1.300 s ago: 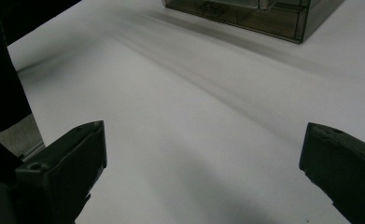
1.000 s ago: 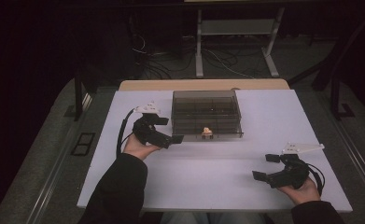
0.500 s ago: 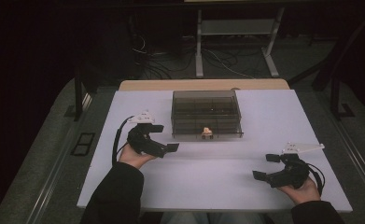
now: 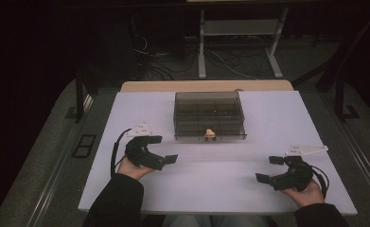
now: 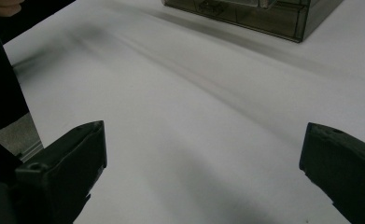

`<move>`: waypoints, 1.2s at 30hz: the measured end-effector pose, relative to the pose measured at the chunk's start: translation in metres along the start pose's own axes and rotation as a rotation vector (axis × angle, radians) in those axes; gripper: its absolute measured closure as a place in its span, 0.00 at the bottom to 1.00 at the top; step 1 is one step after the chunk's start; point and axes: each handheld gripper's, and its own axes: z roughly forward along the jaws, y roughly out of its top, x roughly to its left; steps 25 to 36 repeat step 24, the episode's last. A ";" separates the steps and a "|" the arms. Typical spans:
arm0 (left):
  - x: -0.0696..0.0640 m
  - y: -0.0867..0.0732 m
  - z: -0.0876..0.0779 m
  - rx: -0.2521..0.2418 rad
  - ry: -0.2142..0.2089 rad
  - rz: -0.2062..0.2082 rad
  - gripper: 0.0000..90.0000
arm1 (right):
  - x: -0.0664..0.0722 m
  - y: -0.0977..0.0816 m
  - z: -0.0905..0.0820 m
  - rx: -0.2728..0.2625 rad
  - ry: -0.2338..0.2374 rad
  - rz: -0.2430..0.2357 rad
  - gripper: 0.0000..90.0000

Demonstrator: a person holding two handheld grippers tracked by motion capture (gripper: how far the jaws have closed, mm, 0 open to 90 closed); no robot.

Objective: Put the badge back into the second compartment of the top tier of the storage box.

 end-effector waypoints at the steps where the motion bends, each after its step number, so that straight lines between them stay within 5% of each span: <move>1: 0.000 -0.002 0.000 -0.003 0.001 -0.003 0.00 | 0.000 0.000 0.000 0.000 0.000 0.000 0.00; 24: 0.006 -0.053 -0.004 -0.050 0.013 -0.062 0.00 | 0.001 0.000 0.002 0.001 0.006 0.002 0.00; 36: 0.006 -0.053 -0.004 -0.050 0.013 -0.062 0.00 | 0.001 0.000 0.002 0.001 0.006 0.002 0.00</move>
